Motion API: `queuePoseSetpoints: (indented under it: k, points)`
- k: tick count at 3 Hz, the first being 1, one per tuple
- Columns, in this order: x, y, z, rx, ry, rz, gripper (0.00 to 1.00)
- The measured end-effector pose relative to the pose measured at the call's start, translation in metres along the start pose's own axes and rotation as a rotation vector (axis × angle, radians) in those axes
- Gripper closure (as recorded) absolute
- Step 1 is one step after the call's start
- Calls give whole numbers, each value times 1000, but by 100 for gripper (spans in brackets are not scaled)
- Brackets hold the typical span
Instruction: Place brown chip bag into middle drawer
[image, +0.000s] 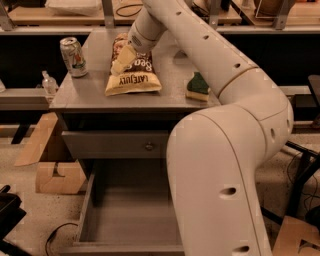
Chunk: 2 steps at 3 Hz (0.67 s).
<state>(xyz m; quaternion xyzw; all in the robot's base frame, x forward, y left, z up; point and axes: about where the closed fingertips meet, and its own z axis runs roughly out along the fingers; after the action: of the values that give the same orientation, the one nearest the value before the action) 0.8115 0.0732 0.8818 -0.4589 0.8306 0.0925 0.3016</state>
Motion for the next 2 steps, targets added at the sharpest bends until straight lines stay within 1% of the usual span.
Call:
queuePoseSetpoints:
  k: [1,2]
  points:
    - [5,0,19,17,48,-8,0]
    - [23,0,33,26,122,3,19]
